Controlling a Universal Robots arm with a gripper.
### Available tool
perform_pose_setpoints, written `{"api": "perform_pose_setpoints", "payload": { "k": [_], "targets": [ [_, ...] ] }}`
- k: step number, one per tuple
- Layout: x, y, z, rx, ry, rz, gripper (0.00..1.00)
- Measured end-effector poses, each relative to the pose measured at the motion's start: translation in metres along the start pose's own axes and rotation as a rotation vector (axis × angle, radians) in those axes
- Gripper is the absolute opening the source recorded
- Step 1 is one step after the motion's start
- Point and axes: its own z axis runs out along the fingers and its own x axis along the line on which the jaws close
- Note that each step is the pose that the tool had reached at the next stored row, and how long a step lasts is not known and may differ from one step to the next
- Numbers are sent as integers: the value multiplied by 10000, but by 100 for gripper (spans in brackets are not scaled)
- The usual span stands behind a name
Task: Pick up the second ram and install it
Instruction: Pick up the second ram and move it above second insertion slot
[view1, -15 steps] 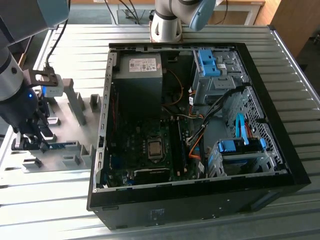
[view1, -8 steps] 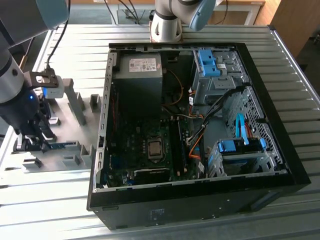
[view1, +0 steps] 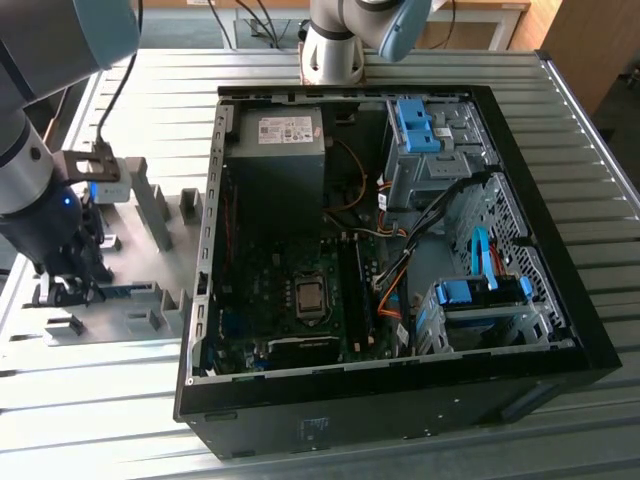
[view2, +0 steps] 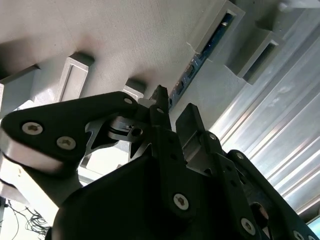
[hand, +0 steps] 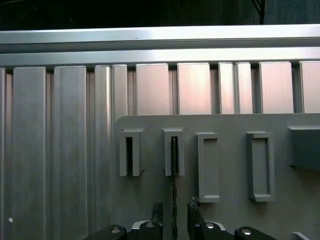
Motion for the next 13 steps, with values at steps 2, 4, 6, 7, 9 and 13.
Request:
{"api": "perform_pose_setpoints", "payload": {
  "k": [2,4,6,7,9,13],
  "targets": [
    [0,0,14,1,-1,0,29],
    [1,0,28,0,0,0,29],
    [2,5,40,0,0,-4,29],
    [2,7,44,0,-1,-5,29],
    [2,8,50,0,0,-6,29],
    [3,19,72,1,-1,-5,20]
  ]
}}
